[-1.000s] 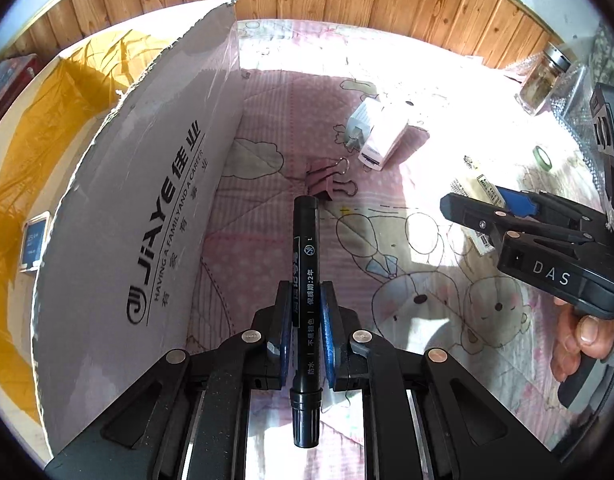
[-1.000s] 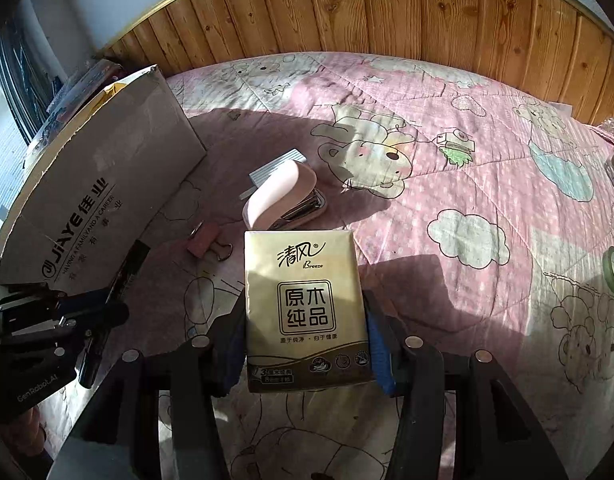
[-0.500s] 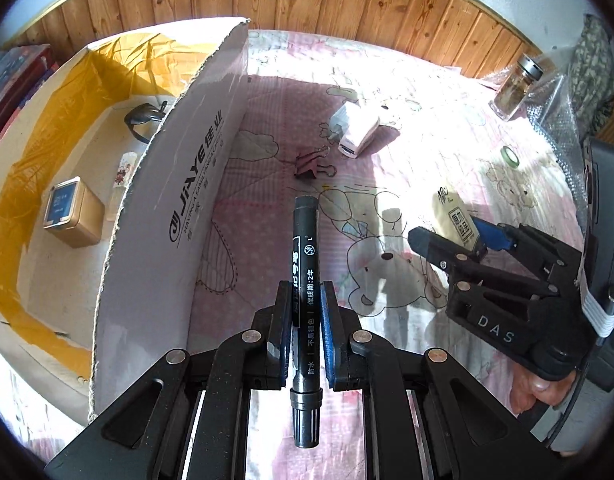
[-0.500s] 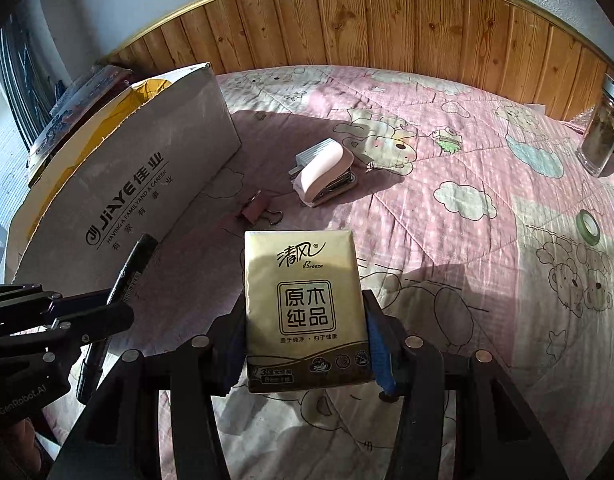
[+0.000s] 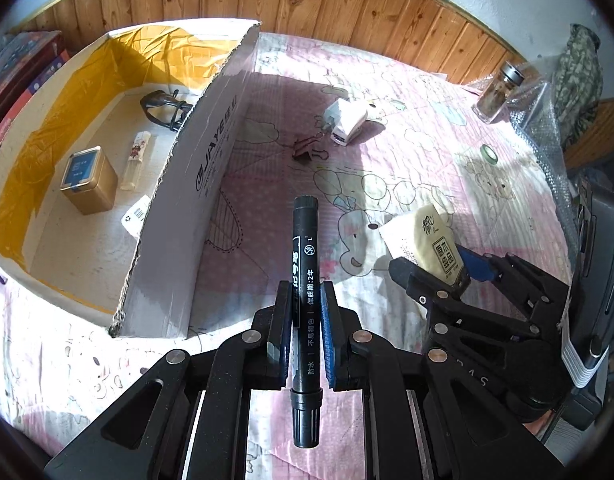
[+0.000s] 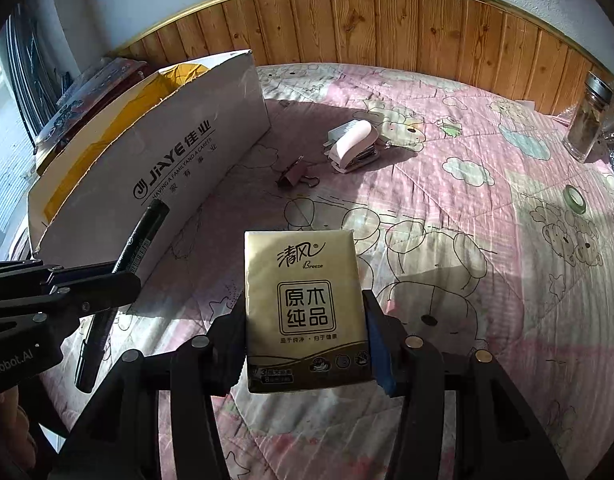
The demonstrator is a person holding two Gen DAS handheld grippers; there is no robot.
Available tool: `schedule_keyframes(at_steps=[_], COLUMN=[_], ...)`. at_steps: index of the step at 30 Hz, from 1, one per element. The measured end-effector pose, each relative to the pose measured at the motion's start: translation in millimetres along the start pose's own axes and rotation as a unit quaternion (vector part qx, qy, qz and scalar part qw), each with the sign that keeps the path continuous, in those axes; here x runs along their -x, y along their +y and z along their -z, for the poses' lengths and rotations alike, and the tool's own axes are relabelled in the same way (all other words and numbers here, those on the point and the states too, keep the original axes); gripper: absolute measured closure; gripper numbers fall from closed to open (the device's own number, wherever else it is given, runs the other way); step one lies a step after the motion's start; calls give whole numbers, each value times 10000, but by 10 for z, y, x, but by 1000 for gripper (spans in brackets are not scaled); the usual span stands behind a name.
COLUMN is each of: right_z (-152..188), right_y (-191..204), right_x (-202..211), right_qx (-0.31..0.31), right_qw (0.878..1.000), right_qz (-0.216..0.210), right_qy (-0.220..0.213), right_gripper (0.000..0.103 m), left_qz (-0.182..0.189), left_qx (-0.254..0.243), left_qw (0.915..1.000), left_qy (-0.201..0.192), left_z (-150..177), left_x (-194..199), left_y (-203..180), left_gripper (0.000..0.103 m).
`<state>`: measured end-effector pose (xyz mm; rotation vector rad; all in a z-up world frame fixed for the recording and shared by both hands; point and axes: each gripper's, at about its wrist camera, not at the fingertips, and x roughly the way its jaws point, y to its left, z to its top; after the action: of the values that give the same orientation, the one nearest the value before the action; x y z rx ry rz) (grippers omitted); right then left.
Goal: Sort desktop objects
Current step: 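Carry the marker and tissue pack over the cardboard box with both grippers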
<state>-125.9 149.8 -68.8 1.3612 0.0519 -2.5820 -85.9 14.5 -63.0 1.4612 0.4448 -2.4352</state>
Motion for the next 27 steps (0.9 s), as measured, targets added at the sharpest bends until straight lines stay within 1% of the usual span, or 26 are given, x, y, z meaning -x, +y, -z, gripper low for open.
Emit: schedule_keyframes(at_steps=[5,12,15,22,27], right_z=[102,175,200,212,202], right_y=[144,319,388,584,741], right_x=[111,250,289,409,485], right_qx=[-20,-13,-22,-8,25], right_qw=[10000,10000,10000,9998,9996], right_qz=[-38,3,-7,-65,-133], right_qy=[-27,-94,-96,-175,-232], right_gripper=[50,50,50,50,50], left_qz=[135,189,280,435,457], left_qx=[36,-37,-6,77,62], left_qw=[9999,9995,9992,9981,9970], left_qy=[-42,-246,-301,-426,-622], left_z=[80,143,164,199,181], left_x=[96,287,361,520,683], left_y=[9,29,67,172,238], left_gripper=[90,90,90,90,90])
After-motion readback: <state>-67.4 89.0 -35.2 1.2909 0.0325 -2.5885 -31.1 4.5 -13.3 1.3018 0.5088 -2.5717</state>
